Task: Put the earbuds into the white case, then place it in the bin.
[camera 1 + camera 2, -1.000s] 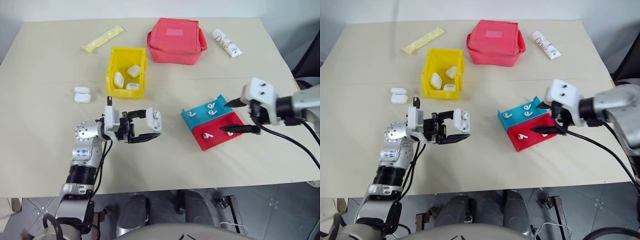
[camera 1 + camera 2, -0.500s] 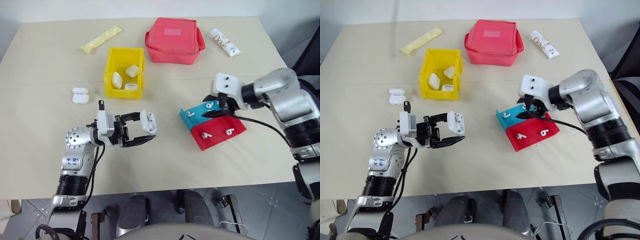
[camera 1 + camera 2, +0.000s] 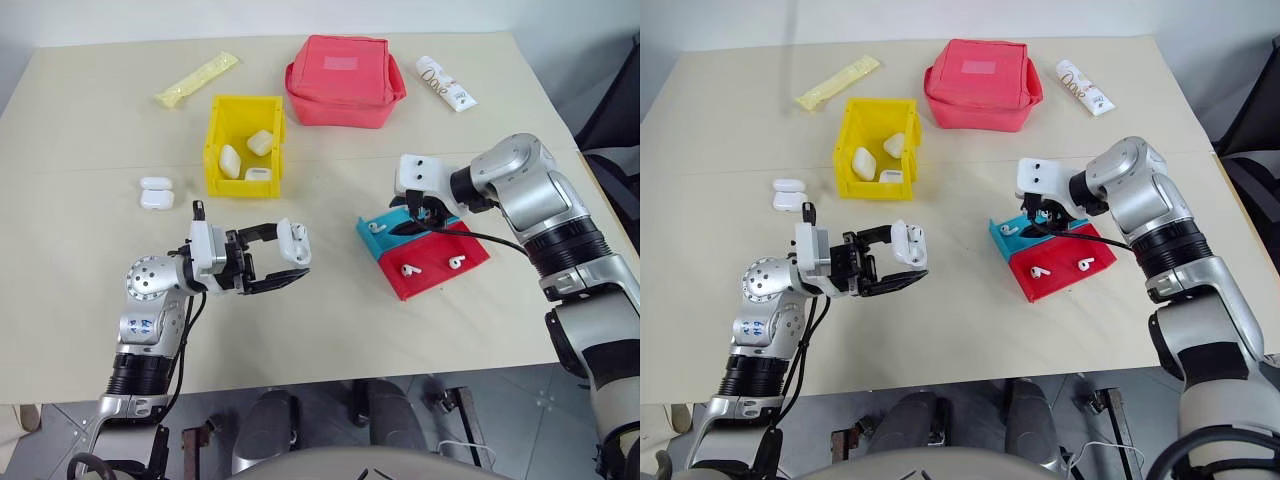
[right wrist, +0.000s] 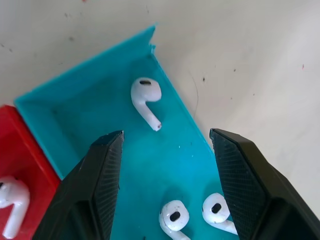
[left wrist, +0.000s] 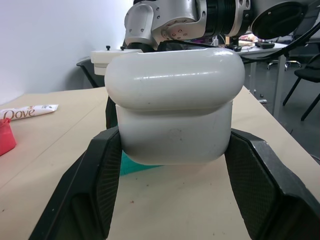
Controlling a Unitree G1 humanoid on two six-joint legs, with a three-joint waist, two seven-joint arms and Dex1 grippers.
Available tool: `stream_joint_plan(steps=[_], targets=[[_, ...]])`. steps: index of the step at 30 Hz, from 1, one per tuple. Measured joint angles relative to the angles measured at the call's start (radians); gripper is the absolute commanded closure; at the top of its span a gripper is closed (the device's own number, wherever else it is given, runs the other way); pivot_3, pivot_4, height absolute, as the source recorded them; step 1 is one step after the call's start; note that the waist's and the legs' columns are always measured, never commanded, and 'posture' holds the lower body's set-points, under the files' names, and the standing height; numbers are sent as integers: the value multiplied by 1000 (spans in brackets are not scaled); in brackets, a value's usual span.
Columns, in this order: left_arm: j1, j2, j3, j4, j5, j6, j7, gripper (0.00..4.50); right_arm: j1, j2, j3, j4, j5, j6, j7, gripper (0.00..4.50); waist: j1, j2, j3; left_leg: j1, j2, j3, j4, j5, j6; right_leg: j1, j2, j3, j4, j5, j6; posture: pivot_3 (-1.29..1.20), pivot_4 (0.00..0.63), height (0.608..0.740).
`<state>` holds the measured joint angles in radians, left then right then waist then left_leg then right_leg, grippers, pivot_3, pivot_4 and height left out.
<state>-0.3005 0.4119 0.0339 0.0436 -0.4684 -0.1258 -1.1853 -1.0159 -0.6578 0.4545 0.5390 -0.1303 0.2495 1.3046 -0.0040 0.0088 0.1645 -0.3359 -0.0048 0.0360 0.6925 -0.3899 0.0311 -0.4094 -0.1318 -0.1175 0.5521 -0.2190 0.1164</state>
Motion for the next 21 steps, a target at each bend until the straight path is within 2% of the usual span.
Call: stream_joint_plan(steps=[10, 21], targets=[[0, -5, -1, 0, 1, -11, 19, 1761, -52, -8, 1, 151, -86, -184, -3, 1657, -3, 0, 0, 0, 0, 0, 0, 0, 0, 0, 0, 0, 0, 0, 0, 0, 150, 740], [0, -10, -3, 2, 1, -23, 31, 1761, -119, -13, -28, 288, -128, -287, -68, 1657, -3, 1, 0, 0, 0, 0, 0, 0, 0, 0, 0, 0, 0, 0, 0, 0, 150, 740]])
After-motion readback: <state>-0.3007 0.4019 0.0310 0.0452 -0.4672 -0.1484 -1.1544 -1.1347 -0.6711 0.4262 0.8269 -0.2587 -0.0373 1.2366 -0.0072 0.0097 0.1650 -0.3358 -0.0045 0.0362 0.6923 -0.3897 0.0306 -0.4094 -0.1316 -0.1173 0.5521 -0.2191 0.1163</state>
